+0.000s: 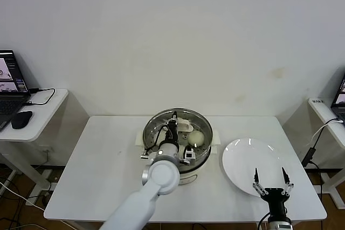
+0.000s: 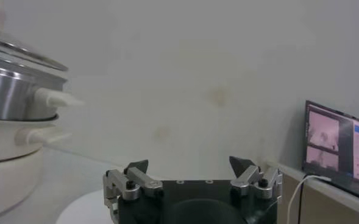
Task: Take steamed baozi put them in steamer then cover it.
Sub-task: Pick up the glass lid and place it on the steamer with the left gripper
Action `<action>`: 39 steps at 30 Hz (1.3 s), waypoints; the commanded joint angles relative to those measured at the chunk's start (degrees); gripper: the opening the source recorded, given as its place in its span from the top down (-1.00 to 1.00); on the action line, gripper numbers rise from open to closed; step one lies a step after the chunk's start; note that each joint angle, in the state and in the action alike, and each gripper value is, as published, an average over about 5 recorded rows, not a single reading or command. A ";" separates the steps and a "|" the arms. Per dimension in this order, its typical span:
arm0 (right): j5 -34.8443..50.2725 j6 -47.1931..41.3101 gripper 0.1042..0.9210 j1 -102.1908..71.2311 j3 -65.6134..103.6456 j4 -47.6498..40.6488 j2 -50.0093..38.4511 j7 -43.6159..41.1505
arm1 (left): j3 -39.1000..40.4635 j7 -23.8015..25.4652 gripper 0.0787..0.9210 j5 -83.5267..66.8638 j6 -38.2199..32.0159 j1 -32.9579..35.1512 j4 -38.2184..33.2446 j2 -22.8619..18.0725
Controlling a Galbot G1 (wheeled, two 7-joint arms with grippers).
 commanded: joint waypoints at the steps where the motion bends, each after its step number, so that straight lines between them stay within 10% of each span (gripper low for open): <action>1: 0.03 0.11 -0.76 0.10 -0.19 -0.27 -0.03 -0.05 | -0.39 0.35 0.82 2.15 -0.19 0.24 1.33 -1.49; 25: 0.02 0.32 -0.76 0.07 -0.97 -0.40 -0.17 -0.26 | -1.49 -2.18 0.77 -0.01 -0.01 1.35 1.36 -2.47; 39: -0.28 0.30 -0.76 -0.19 -1.49 -0.34 -0.29 -0.34 | -1.50 -3.36 -0.16 -2.92 0.03 7.01 -9.65 2.29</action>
